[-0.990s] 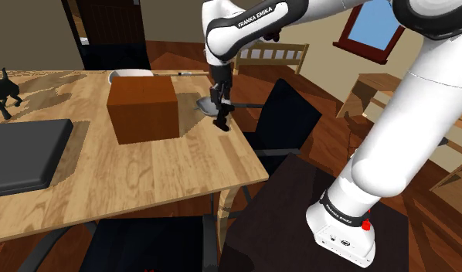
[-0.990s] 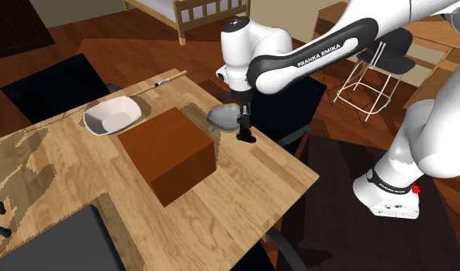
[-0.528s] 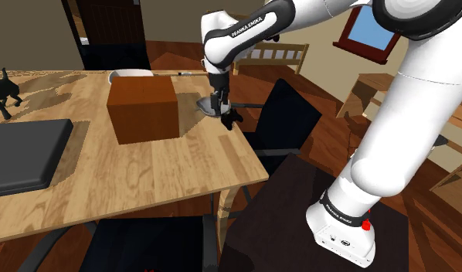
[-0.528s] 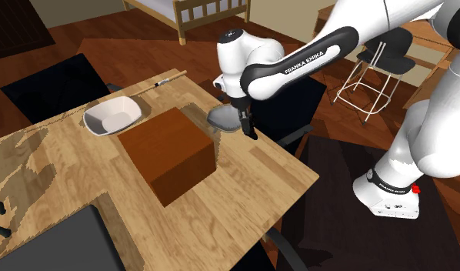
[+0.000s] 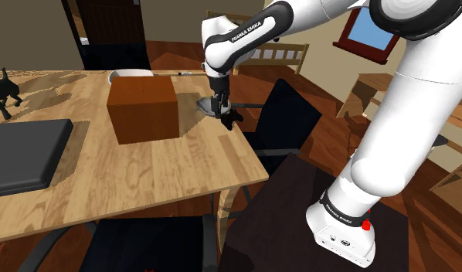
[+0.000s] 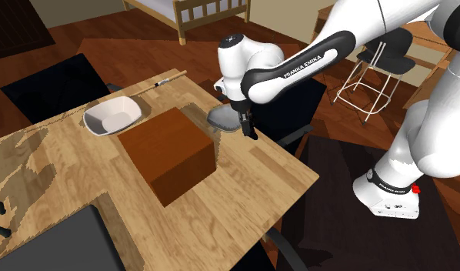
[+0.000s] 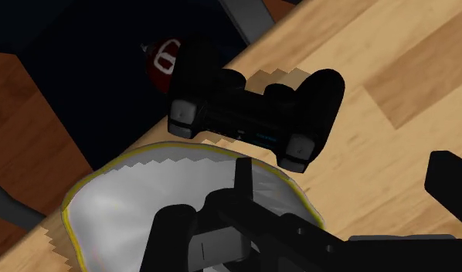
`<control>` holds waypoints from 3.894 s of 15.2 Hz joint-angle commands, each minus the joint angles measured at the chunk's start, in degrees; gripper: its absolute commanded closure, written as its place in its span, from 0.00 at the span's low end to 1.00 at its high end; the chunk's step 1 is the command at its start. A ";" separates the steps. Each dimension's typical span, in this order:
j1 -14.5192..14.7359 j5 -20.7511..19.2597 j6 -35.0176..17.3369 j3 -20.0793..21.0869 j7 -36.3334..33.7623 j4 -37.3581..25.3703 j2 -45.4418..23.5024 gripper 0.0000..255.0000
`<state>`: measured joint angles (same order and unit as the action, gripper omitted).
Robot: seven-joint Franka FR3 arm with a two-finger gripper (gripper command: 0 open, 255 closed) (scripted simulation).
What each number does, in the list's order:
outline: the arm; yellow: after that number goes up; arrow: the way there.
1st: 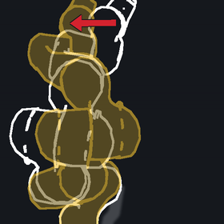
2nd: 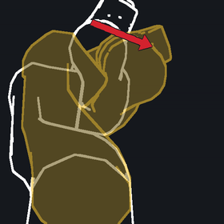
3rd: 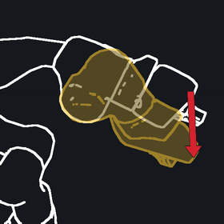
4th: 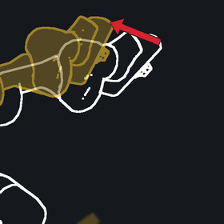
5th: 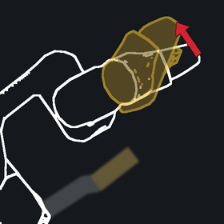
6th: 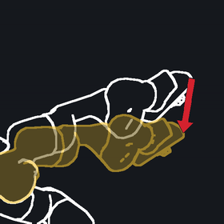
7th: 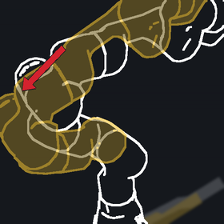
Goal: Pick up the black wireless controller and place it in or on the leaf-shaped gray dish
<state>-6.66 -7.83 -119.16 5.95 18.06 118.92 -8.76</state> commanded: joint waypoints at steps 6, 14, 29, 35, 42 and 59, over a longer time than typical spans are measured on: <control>0.00 0.00 -0.02 0.00 0.00 0.04 0.02 1.00; -2.15 -0.02 -13.30 -0.98 8.24 11.44 7.49 0.00; -0.19 23.63 -50.64 -10.46 51.15 29.22 7.80 0.00; -0.19 23.64 -50.64 -10.45 51.16 29.21 7.80 0.00; -0.19 23.65 -50.65 -10.45 51.18 29.29 7.87 1.00; -1.93 14.81 -38.75 -10.35 43.82 27.15 17.80 1.00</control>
<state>-8.47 7.50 -158.88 -4.58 62.46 146.22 8.21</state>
